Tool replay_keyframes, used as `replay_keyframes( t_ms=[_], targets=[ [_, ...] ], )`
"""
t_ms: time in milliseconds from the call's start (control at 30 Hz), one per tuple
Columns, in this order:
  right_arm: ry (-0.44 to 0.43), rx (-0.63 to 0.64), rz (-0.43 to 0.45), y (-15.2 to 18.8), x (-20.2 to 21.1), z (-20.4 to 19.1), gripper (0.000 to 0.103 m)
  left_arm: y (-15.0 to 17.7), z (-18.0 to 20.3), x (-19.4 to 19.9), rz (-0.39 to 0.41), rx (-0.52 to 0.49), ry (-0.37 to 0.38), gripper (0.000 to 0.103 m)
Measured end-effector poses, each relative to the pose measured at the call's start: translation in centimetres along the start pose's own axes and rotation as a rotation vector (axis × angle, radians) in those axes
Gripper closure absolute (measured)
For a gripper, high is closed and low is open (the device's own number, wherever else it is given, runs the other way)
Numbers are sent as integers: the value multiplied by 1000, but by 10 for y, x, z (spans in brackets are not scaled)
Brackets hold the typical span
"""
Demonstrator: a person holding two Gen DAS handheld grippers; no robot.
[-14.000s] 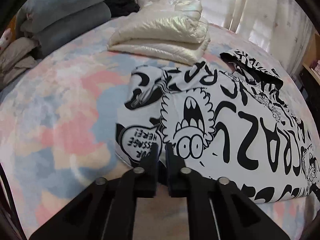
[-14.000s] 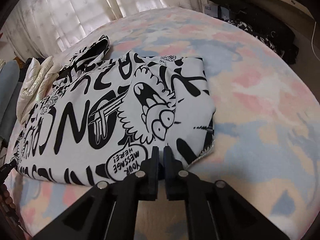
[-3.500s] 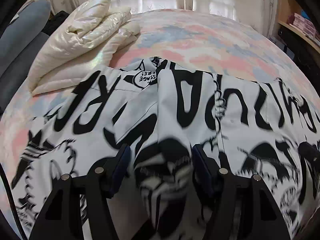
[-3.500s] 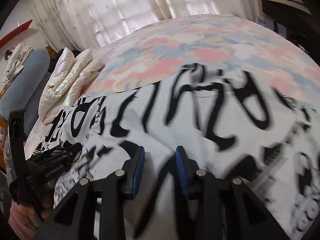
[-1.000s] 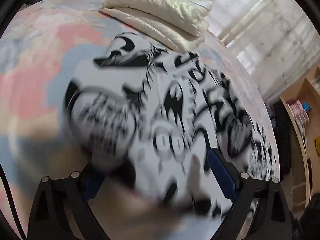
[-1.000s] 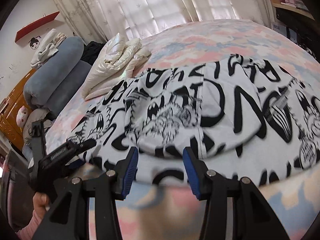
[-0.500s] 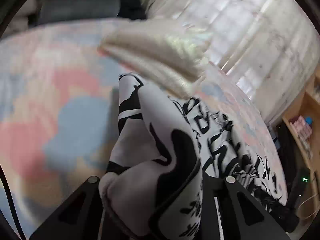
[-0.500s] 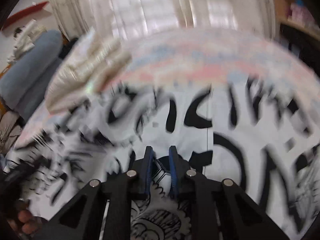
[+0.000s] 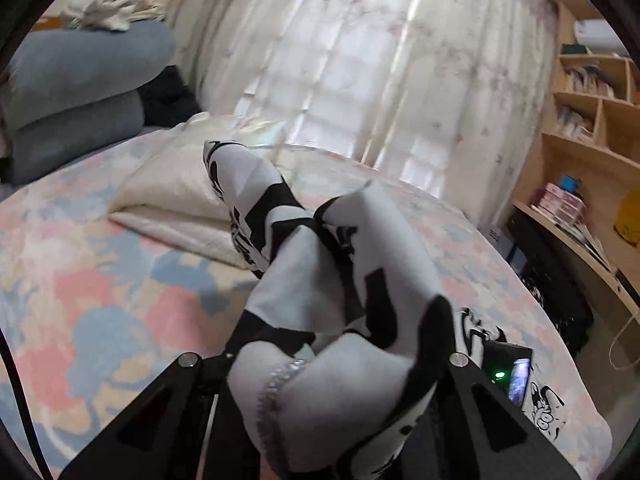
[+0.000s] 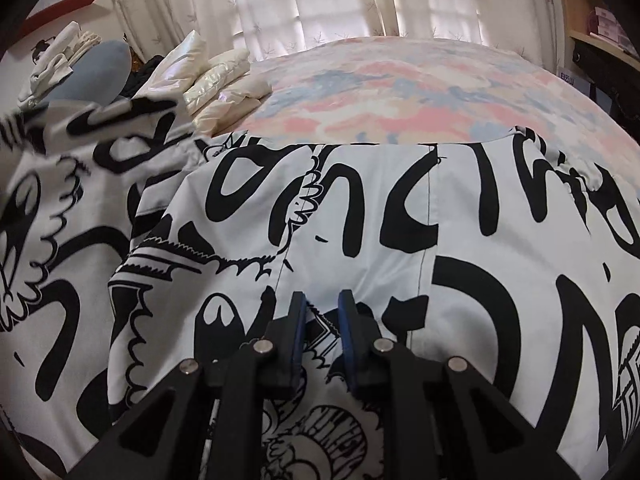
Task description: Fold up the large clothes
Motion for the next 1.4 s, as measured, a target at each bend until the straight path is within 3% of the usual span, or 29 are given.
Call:
replay_keyframes(
  t_ms=[233, 433, 600, 733, 967, 1200, 1300, 1400],
  targets=[
    [-106, -54, -38, 10, 19, -1, 86, 5, 63, 14, -7, -116, 32, 89],
    [-219, -90, -10, 17, 72, 9, 86, 8, 112, 13, -31, -178, 54, 89],
    [-101, -94, 80, 16, 126, 62, 86, 15, 170, 9, -44, -242, 104, 89],
    [37, -198, 135, 16, 162, 133, 86, 30, 225, 1, -66, -283, 155, 89],
    [192, -347, 233, 26, 218, 228, 86, 99, 319, -37, -171, -375, 245, 89],
    [269, -456, 227, 58, 238, 287, 86, 218, 367, -94, -351, -504, 223, 89],
    [275, -492, 217, 69, 237, 301, 86, 237, 375, -98, -346, -554, 193, 89],
    [262, -517, 216, 73, 234, 309, 86, 237, 379, -100, -355, -539, 190, 89]
  ],
)
Point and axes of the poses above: each gripper's, at about its wrist camera, not at the fingertips, and x roughly against the way its jaws point, z to its right, y to its underside, the point moved 8 cm from there along -x, roughly the way its jaws point, and after that the axes turned 3 degrees about z, right-handed, at the moved point
